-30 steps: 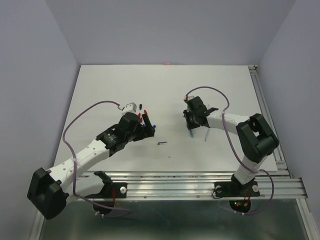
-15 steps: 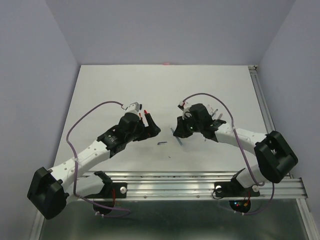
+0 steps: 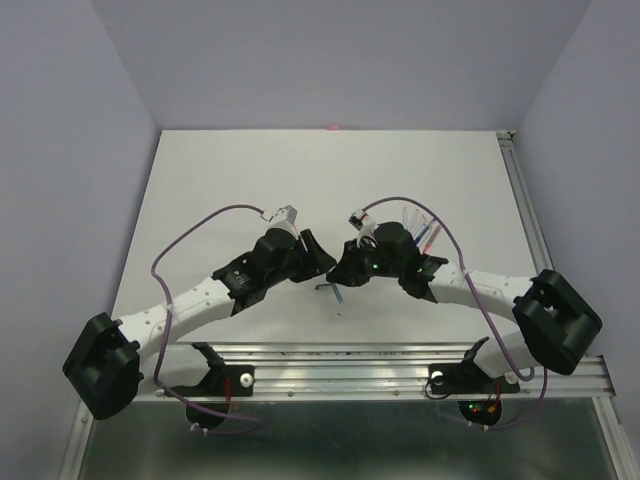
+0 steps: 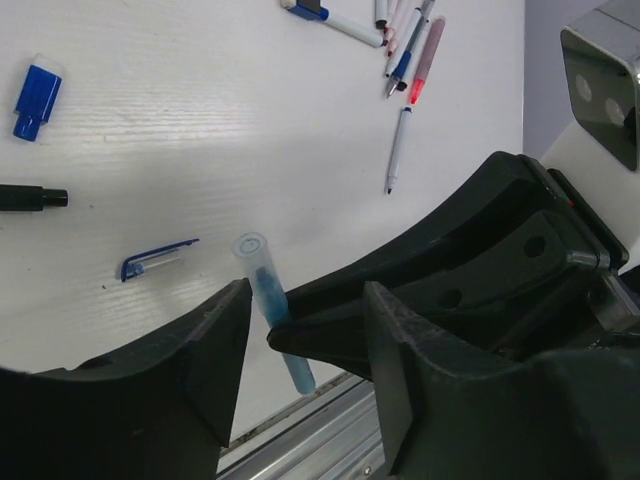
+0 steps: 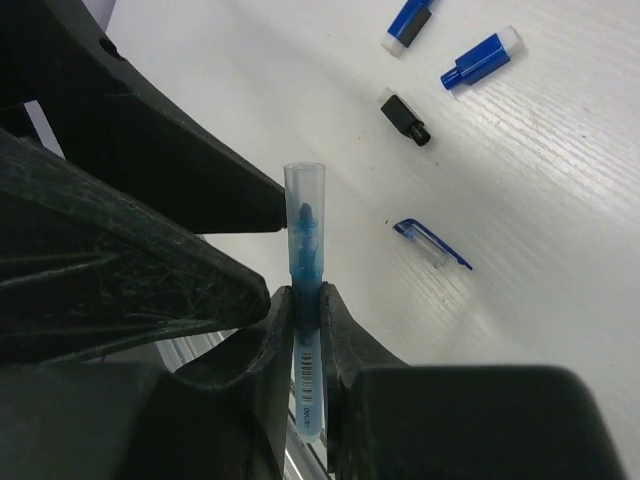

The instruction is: Open the pen caps

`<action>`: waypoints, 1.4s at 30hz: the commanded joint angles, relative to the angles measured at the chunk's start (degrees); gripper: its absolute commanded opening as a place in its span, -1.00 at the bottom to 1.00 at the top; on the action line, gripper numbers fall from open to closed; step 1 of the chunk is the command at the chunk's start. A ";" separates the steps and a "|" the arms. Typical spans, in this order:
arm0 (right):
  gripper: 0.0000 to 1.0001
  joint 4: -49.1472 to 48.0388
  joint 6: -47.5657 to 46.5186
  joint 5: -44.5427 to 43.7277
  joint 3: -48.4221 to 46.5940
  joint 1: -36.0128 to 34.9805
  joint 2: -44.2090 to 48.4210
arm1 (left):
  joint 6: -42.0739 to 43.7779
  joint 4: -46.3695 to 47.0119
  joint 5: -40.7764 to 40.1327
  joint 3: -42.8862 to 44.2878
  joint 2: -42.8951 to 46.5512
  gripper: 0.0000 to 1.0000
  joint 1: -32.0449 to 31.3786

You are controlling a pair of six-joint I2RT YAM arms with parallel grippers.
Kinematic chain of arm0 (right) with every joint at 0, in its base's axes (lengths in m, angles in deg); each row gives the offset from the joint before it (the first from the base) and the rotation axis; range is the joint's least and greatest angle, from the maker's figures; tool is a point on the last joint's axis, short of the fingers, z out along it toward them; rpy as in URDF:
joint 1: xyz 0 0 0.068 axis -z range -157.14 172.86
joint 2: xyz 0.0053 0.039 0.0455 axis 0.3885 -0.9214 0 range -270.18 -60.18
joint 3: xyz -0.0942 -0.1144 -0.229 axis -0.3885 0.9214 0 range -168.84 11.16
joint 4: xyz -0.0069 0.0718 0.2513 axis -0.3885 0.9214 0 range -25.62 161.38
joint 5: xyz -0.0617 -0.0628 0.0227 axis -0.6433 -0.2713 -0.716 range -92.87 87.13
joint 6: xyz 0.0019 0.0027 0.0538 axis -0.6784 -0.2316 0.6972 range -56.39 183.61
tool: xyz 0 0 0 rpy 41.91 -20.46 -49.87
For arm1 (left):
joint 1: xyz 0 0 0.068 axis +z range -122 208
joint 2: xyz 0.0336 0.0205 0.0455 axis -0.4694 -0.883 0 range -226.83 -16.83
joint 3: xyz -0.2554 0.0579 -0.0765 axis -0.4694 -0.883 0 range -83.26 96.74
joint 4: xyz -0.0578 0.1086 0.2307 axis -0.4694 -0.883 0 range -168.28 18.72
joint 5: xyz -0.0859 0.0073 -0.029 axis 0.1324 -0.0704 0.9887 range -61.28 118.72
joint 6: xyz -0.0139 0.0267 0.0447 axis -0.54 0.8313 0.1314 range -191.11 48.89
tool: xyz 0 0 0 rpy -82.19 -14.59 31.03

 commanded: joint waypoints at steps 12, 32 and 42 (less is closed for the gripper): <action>-0.81 -12.70 8.79 1.78 5.38 -0.55 7.95 | -1.32 2.36 -3.43 2.23 -3.01 -0.03 -3.48; -0.95 -10.23 8.96 3.02 3.09 -1.78 -0.48 | -4.22 1.66 -8.95 2.84 -2.22 -1.00 -4.01; -0.99 -10.85 15.71 -0.05 11.00 -13.35 2.93 | -2.37 0.78 -18.78 10.30 -2.30 -1.00 7.50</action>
